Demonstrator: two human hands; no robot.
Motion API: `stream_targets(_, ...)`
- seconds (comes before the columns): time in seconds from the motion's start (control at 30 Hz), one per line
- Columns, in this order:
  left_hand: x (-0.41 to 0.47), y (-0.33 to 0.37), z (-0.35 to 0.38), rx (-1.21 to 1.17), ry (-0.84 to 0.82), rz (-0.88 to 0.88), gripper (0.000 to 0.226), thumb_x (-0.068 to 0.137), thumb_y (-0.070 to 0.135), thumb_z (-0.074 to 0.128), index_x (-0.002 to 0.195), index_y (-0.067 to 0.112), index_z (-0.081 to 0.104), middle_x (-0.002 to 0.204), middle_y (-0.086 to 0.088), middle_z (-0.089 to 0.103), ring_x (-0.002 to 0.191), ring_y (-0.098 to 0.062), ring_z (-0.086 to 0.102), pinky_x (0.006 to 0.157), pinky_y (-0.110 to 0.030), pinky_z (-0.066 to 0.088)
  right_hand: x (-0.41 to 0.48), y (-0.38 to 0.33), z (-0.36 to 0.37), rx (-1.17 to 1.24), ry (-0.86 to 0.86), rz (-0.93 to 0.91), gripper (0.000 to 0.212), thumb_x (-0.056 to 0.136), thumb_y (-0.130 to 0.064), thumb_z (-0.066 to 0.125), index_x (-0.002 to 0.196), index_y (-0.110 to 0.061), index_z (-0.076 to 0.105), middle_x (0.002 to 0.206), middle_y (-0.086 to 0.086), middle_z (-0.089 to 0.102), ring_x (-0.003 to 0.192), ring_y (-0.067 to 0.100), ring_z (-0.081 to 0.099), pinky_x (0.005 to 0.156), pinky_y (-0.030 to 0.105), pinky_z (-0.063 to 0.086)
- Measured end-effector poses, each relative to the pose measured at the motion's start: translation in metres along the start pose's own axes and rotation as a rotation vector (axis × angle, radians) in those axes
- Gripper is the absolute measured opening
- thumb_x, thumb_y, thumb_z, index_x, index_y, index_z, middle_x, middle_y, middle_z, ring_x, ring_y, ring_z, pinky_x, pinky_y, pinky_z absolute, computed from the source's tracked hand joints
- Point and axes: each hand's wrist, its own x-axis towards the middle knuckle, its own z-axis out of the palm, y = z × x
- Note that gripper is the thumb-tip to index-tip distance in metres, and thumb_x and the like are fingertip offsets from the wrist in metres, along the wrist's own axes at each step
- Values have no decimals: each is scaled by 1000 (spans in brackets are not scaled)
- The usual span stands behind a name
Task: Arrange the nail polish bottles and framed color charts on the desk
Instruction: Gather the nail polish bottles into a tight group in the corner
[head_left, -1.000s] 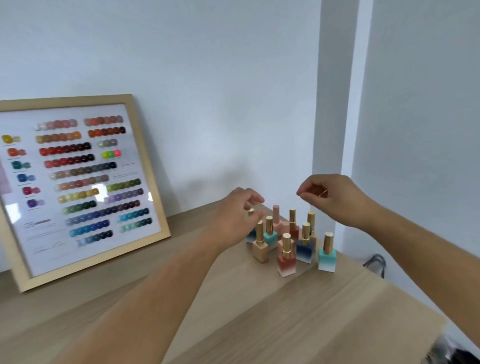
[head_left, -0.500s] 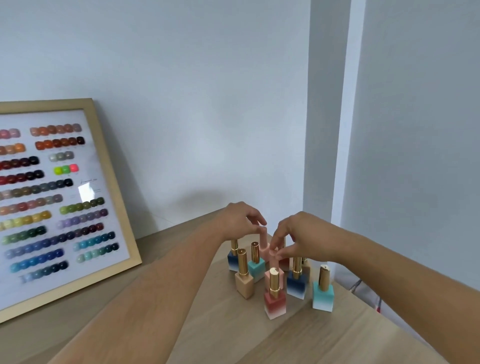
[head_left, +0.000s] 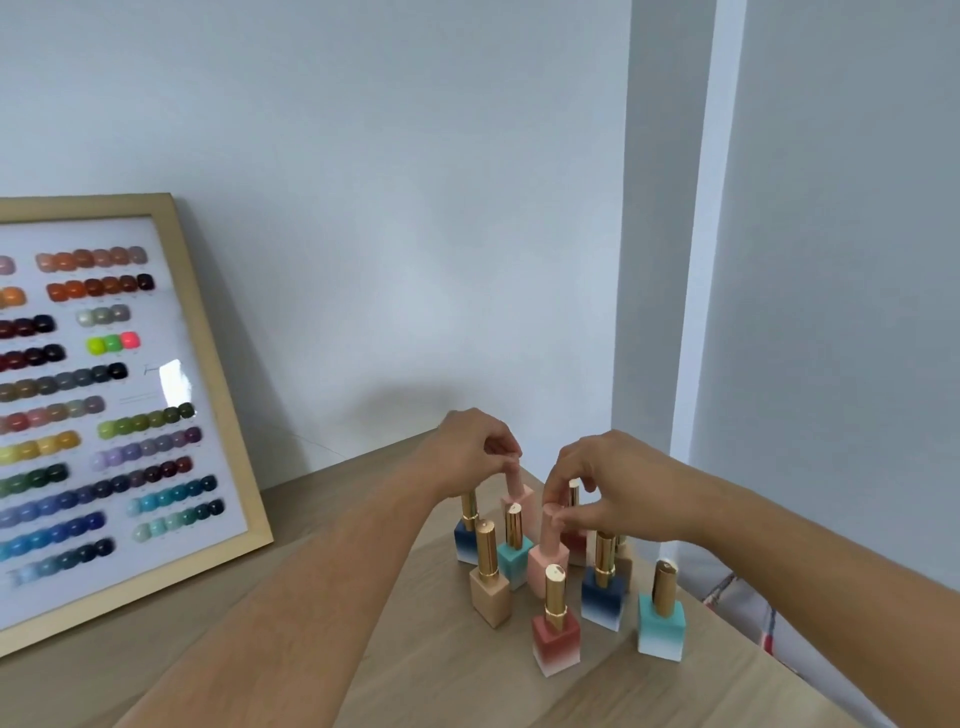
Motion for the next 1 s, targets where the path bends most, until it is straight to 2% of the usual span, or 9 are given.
stream_targets(0.17, -2, -19, -30, -66, 157, 5, 12, 81, 16, 69, 93, 16, 72, 84, 8, 66, 76, 3, 57, 65, 0, 39, 16, 4, -26, 107, 43, -49, 15, 79, -37, 69, 92, -31, 71, 87, -18, 66, 79, 4, 57, 72, 22, 48)
stream_targets(0.3, -2, -40, -45, -69, 253, -50, 11, 84, 17, 67, 93, 20, 71, 83, 15, 64, 78, 4, 56, 63, -3, 40, 39, 7, -41, 180, 69, -81, 8, 78, -31, 72, 85, -32, 72, 82, -17, 69, 73, 1, 56, 67, 14, 44)
stream_targets(0.43, 0, -64, -50, -79, 310, -121, 11, 85, 16, 64, 92, 21, 70, 83, 14, 64, 78, 5, 56, 60, -1, 39, 72, 22, -46, 240, 96, -68, 6, 77, -29, 73, 83, -29, 73, 81, -13, 71, 67, -2, 54, 64, 9, 41)
stream_targets(0.5, 2, -73, -48, -66, 316, -143, 11, 86, 15, 63, 93, 20, 70, 83, 12, 64, 77, 4, 56, 60, -2, 39, 94, 32, -40, 230, 102, -47, 7, 77, -29, 72, 84, -28, 74, 82, -12, 71, 68, 2, 55, 64, 13, 42)
stream_targets(0.6, 8, -83, -40, -45, 315, -167, 13, 86, 13, 63, 96, 18, 70, 85, 10, 63, 79, 0, 56, 62, -7, 39, 127, 45, -19, 199, 93, 2, 7, 78, -27, 72, 84, -24, 74, 84, -8, 70, 76, 18, 60, 70, 27, 48)
stream_targets(0.8, 15, -97, -24, -35, 318, -170, 14, 85, 11, 62, 94, 18, 70, 83, 11, 62, 77, -1, 55, 63, -5, 38, 169, 65, 19, 132, 66, 23, 1, 79, -27, 70, 79, -28, 71, 81, -13, 66, 64, 0, 53, 54, 6, 38)
stream_targets(1.0, 23, -102, -17, -17, 281, -187, 16, 86, 10, 61, 97, 16, 70, 88, 7, 63, 82, -5, 56, 66, -6, 38, 186, 72, 35, 85, 34, 28, 3, 80, -26, 70, 82, -25, 71, 80, -13, 63, 66, -3, 52, 53, 8, 34)
